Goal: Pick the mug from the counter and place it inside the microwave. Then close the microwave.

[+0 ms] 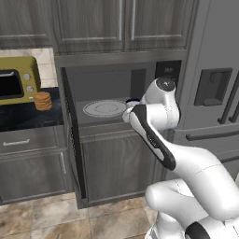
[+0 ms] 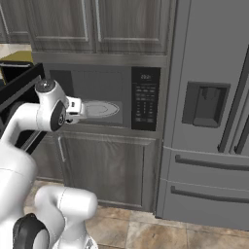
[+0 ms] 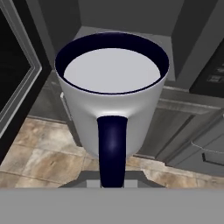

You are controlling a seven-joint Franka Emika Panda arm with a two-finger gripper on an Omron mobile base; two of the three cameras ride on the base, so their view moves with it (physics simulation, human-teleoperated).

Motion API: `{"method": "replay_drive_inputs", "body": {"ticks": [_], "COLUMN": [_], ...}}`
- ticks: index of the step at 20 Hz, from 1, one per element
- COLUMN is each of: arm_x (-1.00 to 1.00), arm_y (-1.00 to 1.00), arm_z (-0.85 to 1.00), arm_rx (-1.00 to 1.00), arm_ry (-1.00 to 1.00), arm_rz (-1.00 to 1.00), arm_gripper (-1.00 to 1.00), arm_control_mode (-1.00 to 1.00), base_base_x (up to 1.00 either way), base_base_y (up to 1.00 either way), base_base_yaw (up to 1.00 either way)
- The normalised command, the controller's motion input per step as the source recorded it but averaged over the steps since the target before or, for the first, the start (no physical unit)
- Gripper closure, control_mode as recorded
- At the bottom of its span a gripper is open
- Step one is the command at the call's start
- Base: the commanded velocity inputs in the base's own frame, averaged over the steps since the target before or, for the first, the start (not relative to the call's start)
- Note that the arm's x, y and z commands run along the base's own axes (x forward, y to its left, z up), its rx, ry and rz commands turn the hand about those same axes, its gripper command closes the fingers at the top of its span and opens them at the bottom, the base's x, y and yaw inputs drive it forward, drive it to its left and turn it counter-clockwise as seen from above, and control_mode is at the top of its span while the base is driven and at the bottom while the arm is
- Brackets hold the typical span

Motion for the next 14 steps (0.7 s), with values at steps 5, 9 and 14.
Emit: {"method": "replay_drive_inputs", "body": {"ticks": [5, 9, 14], "arm_x": [0.32, 0.38, 0.47], "arm_y": [0.14, 0.05, 0.00], "arm_z": [-0.09, -0.01, -0.01], "arm_rx": [0.00, 0.00, 0.00], "arm_ry": [0.00, 0.00, 0.00], "arm_rz": [0.00, 0.00, 0.00], "arm_gripper": [1.00, 1.00, 1.00], "arm_control_mode": [-1.00, -1.00, -1.00], "base_base_x": [0.00, 0.00, 0.00], "base_base_y": [0.00, 0.00, 0.00], "base_base_yaw": [0.00, 0.00, 0.00]}}
